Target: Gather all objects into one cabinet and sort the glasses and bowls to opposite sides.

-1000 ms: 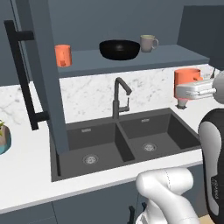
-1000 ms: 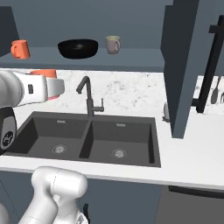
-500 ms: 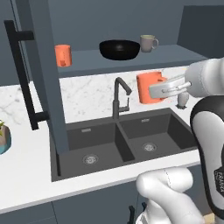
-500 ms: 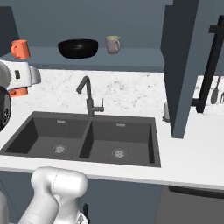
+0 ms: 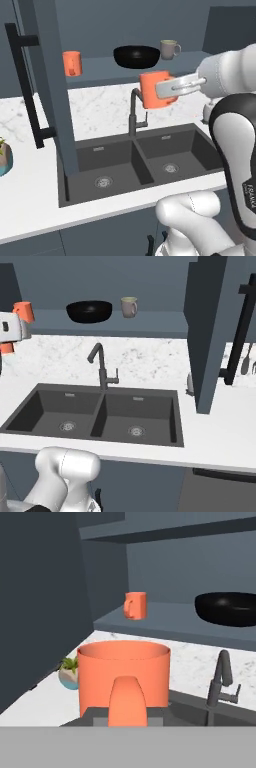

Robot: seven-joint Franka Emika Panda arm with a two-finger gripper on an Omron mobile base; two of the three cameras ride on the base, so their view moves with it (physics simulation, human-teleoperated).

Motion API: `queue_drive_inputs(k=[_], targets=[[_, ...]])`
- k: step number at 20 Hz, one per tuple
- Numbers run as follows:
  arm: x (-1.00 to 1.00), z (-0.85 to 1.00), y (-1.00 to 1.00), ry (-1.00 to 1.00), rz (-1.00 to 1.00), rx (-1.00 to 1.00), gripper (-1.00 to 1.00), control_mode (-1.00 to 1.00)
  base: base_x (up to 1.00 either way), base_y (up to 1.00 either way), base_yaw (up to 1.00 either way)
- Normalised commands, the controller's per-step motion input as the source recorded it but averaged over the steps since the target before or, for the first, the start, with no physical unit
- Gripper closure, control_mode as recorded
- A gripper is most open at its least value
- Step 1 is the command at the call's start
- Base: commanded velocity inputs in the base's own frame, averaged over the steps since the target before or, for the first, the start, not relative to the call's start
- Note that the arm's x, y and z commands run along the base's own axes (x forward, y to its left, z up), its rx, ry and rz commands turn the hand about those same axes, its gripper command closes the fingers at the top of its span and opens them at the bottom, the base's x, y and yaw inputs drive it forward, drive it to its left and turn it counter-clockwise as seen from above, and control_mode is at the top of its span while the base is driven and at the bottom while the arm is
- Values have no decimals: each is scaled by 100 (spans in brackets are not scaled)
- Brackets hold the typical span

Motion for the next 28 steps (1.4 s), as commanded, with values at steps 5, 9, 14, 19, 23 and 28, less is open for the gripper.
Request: queue_drive_inputs(k=[5, 9, 14, 19, 23, 28], targets=[[37, 0, 14, -12, 0, 8, 100, -100, 0, 0, 0], [51, 1, 8, -9, 0, 9, 100, -100, 0, 0, 0], [74, 4, 40, 1, 0, 1, 100, -100, 0, 0, 0], [61, 2, 40, 2, 1, 0, 100, -100, 0, 0, 0], [47, 0, 34, 0, 0, 0, 100, -100, 0, 0, 0], [5, 0, 21, 1, 2, 0, 100, -100, 0, 0, 0]])
